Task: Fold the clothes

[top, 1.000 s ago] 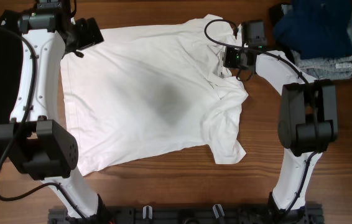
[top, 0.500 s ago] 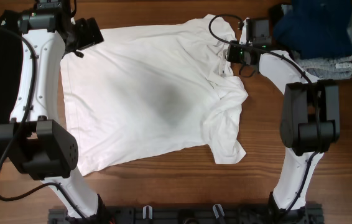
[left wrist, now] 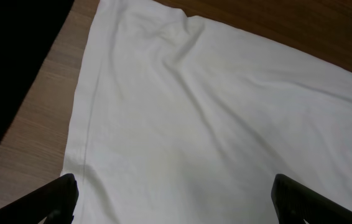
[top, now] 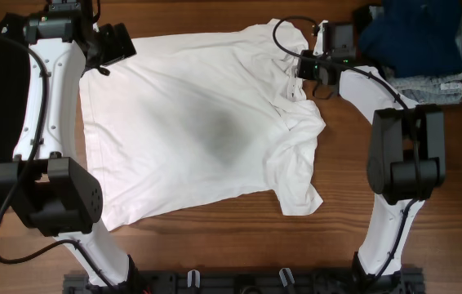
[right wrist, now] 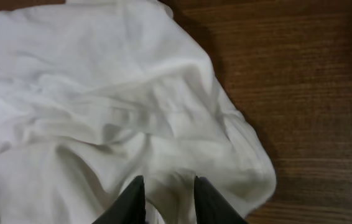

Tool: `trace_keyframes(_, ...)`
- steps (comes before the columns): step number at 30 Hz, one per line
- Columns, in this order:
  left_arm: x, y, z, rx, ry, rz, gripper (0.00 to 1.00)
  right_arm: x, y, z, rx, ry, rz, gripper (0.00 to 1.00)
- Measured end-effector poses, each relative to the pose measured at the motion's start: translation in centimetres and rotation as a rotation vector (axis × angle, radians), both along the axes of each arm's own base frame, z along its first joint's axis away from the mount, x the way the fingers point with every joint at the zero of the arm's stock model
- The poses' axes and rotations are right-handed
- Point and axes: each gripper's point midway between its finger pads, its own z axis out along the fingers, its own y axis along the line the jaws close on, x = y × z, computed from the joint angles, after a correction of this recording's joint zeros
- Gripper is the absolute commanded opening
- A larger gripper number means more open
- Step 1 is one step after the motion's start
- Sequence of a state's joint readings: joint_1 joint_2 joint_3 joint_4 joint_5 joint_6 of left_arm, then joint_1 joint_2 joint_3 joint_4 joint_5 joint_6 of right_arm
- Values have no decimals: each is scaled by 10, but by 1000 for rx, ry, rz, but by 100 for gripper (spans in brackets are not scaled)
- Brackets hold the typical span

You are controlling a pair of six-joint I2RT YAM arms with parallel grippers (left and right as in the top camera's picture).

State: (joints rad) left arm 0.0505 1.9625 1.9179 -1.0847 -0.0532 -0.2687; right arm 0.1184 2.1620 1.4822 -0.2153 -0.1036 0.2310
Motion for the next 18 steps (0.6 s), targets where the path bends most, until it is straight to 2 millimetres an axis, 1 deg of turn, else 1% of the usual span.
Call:
trace_keyframes(6, 0, 0, 0, 0, 0, 0, 100, -1, 10, 1, -19, -11, 58, 30)
trace_keyframes(10, 0, 0, 0, 0, 0, 0, 100, -4, 12, -1, -31, -3, 84, 30)
trace_keyframes(13, 0, 0, 0, 0, 0, 0, 100, -7, 11, -8, -35, 19, 90, 31)
trace_keyframes(16, 0, 0, 0, 0, 0, 0, 100, -10, 12, -24, -32, 52, 95, 31)
trace_keyframes(18, 0, 0, 0, 0, 0, 0, 100, -9, 13, -25, -28, 52, 96, 31)
